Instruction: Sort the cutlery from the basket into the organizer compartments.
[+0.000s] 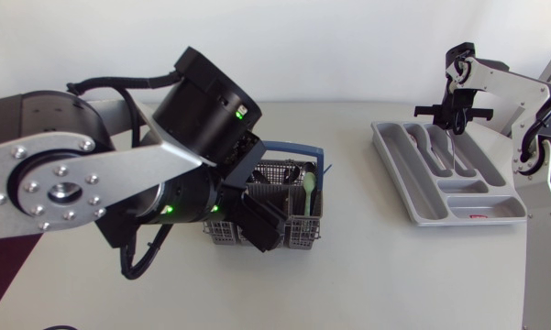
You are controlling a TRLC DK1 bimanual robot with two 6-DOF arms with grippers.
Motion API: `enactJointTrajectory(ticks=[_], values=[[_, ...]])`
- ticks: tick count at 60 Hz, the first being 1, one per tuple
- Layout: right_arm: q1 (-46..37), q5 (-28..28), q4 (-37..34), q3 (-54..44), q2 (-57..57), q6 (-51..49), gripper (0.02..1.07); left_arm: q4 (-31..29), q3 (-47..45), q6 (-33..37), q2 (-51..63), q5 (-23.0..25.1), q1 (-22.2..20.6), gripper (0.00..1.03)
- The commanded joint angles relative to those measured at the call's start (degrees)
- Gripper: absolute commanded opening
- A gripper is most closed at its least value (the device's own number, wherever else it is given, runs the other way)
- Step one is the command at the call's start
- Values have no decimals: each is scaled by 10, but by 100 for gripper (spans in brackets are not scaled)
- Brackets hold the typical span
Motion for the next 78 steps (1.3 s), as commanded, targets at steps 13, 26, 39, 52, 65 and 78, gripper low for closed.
enactJointTrajectory(ticks=[13, 26, 39, 52, 65, 78], values=[[5, -5, -3, 2, 2, 14, 48, -5, 11, 0, -3, 3, -6, 98], [13, -23, 87, -134, -99, -5, 53, -5, 13, 0, -3, 3, -8, 98], [29, -93, 204, -383, -297, -72, 57, -5, 8, 4, -10, 2, 2, 98], [35, -213, 254, -583, -467, -145, 62, -5, -1, 9, -19, -4, 12, 98], [63, -276, 258, -730, -625, -199, 62, -13, -7, 23, -34, -7, 42, 98], [150, -275, 212, -799, -738, -205, 62, -48, -20, 18, -16, -23, 60, 98]])
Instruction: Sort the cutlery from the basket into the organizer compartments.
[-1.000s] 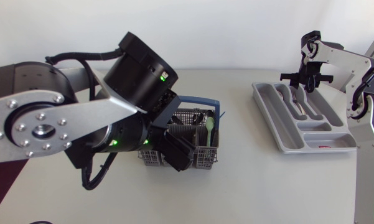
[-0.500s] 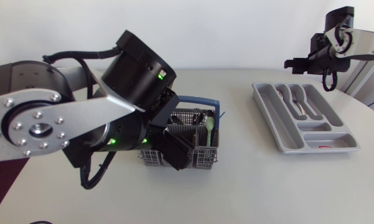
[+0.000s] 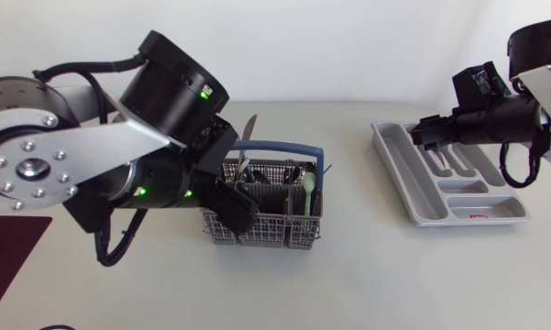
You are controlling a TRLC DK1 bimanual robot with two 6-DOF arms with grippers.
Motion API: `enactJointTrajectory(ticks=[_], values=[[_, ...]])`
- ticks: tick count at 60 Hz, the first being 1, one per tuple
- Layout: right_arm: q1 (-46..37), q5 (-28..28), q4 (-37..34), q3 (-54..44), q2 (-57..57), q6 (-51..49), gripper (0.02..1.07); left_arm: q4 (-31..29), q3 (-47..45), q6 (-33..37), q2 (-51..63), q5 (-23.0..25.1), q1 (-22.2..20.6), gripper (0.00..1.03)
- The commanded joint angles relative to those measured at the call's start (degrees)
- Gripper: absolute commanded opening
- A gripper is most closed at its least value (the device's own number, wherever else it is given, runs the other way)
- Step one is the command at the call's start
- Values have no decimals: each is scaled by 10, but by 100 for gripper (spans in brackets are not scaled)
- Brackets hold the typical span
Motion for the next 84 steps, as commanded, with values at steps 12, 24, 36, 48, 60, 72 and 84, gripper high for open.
enactJointTrajectory(ticks=[12, 24, 36, 48, 60, 72, 84], values=[[126, 14, -55, -76, -122, 8, 63, -11, -28, 7, 36, -6, 38, 98], [174, 21, -80, -98, -170, 22, 64, 51, -44, 11, 66, -6, 71, 95], [208, 38, -82, -119, -189, 35, 64, 121, -65, 31, 82, 1, 66, 80], [222, 44, -83, -130, -203, 38, 64, 190, -89, 45, 93, 29, 73, 71], [236, 45, -82, -136, -210, 42, 64, 238, -93, 44, 110, 68, 87, 68], [238, 45, -80, -140, -218, 43, 64, 248, -88, 41, 139, 77, 95, 64], [239, 45, -77, -145, -220, 43, 64, 272, -91, 45, 147, 112, 104, 37]])
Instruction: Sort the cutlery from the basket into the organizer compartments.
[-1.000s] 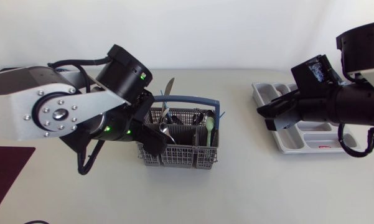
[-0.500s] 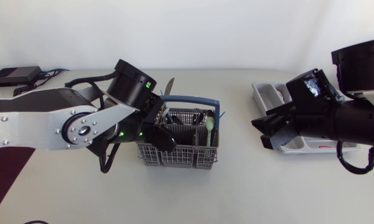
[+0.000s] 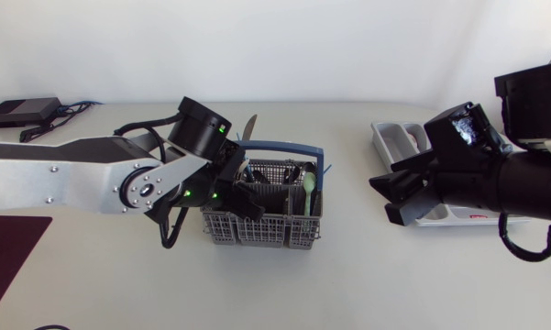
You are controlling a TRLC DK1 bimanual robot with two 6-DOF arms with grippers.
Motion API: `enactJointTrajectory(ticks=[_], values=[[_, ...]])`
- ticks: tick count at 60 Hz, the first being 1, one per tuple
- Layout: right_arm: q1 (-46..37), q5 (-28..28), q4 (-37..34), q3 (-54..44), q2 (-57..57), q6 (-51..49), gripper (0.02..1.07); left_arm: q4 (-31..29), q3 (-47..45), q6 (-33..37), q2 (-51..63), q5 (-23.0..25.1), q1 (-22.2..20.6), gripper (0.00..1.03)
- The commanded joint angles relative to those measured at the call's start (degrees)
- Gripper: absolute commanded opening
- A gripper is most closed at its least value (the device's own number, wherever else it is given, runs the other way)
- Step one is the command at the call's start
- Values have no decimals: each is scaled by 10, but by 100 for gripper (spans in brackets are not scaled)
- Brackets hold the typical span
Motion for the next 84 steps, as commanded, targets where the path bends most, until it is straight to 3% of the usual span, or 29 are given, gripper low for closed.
enactJointTrajectory(ticks=[1, 10, 32, 41, 49, 65, 84], values=[[5, 3, 0, -18, -4, 14, 64, 14, -14, 10, 9, 8, 5, 36], [6, 4, 1, -22, -6, 14, 64, 40, -24, 16, 9, 14, 4, 20], [11, 5, 2, -31, -16, 15, 65, 41, -17, 16, 32, 38, 4, 17], [12, 7, 0, -34, -23, 15, 65, 41, -12, 28, 40, 45, -1, 6], [12, 7, 0, -41, -28, 14, 65, 42, -17, 35, 32, 52, -1, 4], [14, 7, 2, -48, -34, 14, 65, 61, -59, 48, -21, 53, -22, 4], [31, 10, 3, -57, -40, 14, 65, 97, -130, 92, -127, -59, -88, 4]])
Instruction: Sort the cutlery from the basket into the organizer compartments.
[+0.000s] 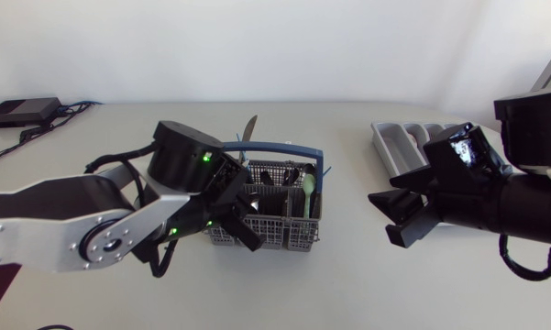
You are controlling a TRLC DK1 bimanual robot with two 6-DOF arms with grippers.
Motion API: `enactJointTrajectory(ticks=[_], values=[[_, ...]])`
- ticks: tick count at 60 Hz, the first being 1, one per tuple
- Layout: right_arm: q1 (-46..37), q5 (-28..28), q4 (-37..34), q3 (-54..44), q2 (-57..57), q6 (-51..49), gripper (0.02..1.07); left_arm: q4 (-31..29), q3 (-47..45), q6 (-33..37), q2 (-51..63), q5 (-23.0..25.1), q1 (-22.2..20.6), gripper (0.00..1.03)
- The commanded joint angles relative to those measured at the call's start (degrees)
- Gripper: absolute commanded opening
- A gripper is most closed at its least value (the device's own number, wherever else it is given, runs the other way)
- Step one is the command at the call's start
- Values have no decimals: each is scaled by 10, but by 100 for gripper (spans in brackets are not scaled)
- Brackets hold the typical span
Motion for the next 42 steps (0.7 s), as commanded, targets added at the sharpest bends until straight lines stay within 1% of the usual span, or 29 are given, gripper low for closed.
enactJointTrajectory(ticks=[1, 4, 8, 19, 23, 28, 33, 37, 42], values=[[11, 5, 2, -16, -5, 12, 65, 3, -27, 27, -35, -29, -22, 4], [18, 8, 2, -16, -5, 12, 65, 9, -33, 39, -52, -54, -35, 4], [25, 9, 2, -16, -6, 12, 65, 17, -36, 50, -69, -74, -46, 4], [54, 14, 2, -24, -21, 3, 65, 31, -36, 69, -112, -117, -61, 4], [69, 14, 10, -35, -41, -11, 69, 31, -33, 69, -134, -121, -62, 4], [91, 15, 16, -42, -66, -25, 69, 17, -23, 61, -152, -123, -69, 4], [106, 14, 21, -43, -87, -32, 72, -12, -4, 42, -164, -123, -73, 4], [118, 14, 23, -39, -98, -33, 72, -33, 11, 26, -170, -123, -76, 4], [138, 14, 26, -37, -110, -38, 72, -63, 35, -1, -173, -110, -76, 4]])
